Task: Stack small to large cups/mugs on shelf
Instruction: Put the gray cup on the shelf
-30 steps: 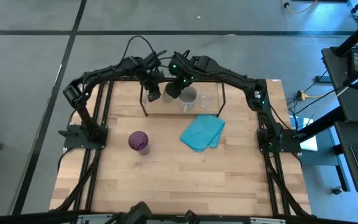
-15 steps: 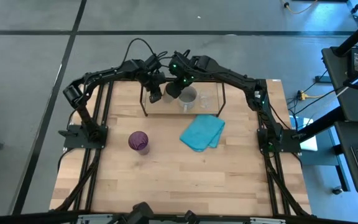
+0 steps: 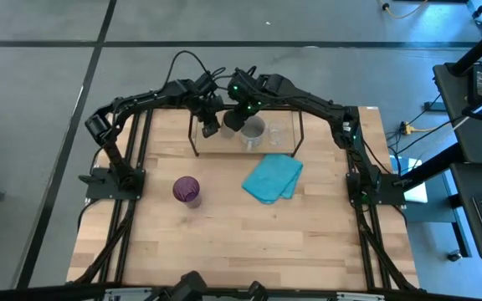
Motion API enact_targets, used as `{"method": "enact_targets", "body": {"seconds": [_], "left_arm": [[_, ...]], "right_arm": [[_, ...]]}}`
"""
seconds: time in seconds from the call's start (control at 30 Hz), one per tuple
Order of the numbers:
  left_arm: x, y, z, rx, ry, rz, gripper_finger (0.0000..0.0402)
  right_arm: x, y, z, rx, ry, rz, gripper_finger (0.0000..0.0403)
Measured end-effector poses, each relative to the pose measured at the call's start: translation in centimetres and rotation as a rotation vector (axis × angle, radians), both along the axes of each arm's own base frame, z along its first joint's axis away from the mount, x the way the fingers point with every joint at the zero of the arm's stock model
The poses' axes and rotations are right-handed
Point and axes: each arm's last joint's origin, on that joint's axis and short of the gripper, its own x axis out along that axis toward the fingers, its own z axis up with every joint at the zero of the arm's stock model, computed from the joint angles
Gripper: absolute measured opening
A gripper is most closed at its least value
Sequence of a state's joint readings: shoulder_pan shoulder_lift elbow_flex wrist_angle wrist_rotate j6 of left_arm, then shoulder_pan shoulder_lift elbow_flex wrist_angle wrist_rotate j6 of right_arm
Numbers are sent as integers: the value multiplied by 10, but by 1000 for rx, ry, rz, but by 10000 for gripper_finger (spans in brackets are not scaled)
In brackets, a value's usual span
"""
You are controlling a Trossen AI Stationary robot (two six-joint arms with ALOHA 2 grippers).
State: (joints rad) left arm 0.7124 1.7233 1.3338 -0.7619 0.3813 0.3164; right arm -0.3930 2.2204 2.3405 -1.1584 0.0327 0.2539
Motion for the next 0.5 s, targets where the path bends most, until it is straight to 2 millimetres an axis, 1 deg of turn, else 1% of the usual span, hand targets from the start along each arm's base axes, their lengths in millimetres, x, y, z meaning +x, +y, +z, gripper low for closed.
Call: {"method": "enact_targets", "body": {"seconds": [0.5], "left_arm": [[-1,1,0,9,4,6,0]], "right_arm": [[1,-2,0,-4,-18,4,22]]}}
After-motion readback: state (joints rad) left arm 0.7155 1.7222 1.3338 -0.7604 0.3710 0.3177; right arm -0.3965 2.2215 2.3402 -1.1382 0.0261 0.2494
